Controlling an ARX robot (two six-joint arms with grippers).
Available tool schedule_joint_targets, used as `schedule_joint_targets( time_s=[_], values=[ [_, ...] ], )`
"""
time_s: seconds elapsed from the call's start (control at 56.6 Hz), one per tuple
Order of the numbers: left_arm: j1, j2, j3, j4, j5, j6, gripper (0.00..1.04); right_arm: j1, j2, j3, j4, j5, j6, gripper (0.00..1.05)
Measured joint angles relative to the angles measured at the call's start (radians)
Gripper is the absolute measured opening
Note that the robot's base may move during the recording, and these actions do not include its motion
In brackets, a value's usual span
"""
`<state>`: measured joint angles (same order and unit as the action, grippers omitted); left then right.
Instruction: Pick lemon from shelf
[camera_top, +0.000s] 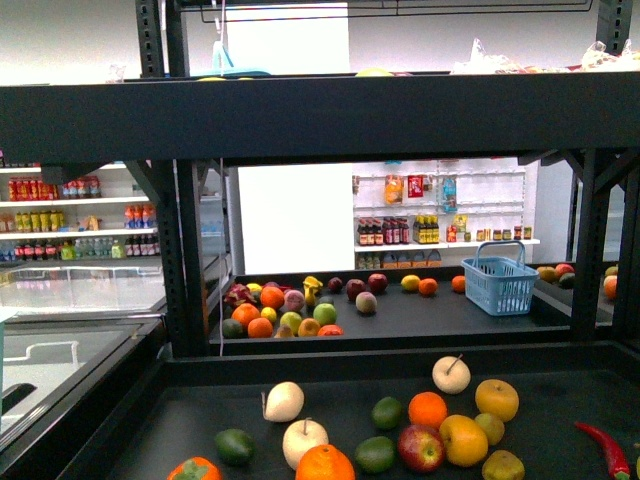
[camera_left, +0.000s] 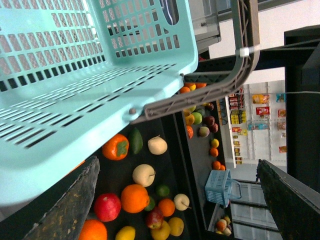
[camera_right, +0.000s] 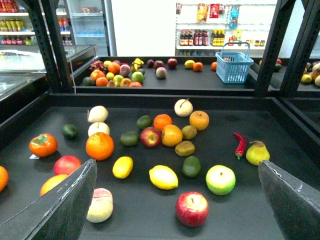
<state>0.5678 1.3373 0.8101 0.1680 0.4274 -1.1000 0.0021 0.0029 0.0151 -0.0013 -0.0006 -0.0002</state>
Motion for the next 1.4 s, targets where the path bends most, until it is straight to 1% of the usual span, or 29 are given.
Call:
schedule_joint_targets(
  time_s=[0.247, 0.548, 0.813, 1.078, 1.202, 1.22, 1.273, 1.29, 1.326, 1.379, 1.396],
  values=[
    [-0.021, 0.258, 0.270, 0.049, -0.010, -0.076, 0.97, 0.000, 0.000, 0.000, 0.000, 0.000, 0.000, 0.97],
    [-0.045, 0.451, 0.513, 0.028, -0.036, -0.111, 0.97, 0.000, 0.000, 0.000, 0.000, 0.000, 0.000, 0.97],
    [-0.057, 0.565, 0.630, 0.014, -0.062, -0.119, 0.97, 0.000, 0.000, 0.000, 0.000, 0.000, 0.000, 0.97],
    [-0.089, 0.648, 0.737, 0.048, -0.087, -0.121, 0.97, 0.000, 0.000, 0.000, 0.000, 0.000, 0.000, 0.97],
    [-0.090, 0.660, 0.743, 0.062, -0.093, -0.120, 0.97, 0.000, 0.000, 0.000, 0.000, 0.000, 0.000, 0.97],
    [-0.090, 0.660, 0.743, 0.062, -0.095, -0.119, 0.96, 0.000, 0.000, 0.000, 0.000, 0.000, 0.000, 0.97],
    [-0.090, 0.660, 0.743, 0.062, -0.100, -0.117, 0.88, 0.000, 0.000, 0.000, 0.000, 0.000, 0.000, 0.97],
    [-0.090, 0.660, 0.743, 0.064, -0.100, -0.117, 0.84, 0.000, 0.000, 0.000, 0.000, 0.000, 0.000, 0.97],
    [-0.087, 0.660, 0.740, 0.080, -0.099, -0.113, 0.74, 0.000, 0.000, 0.000, 0.000, 0.000, 0.000, 0.97],
    [-0.085, 0.660, 0.738, 0.084, -0.099, -0.106, 0.63, 0.000, 0.000, 0.000, 0.000, 0.000, 0.000, 0.97],
    [-0.085, 0.660, 0.737, 0.085, -0.099, -0.105, 0.61, 0.000, 0.000, 0.000, 0.000, 0.000, 0.000, 0.97]
  ],
)
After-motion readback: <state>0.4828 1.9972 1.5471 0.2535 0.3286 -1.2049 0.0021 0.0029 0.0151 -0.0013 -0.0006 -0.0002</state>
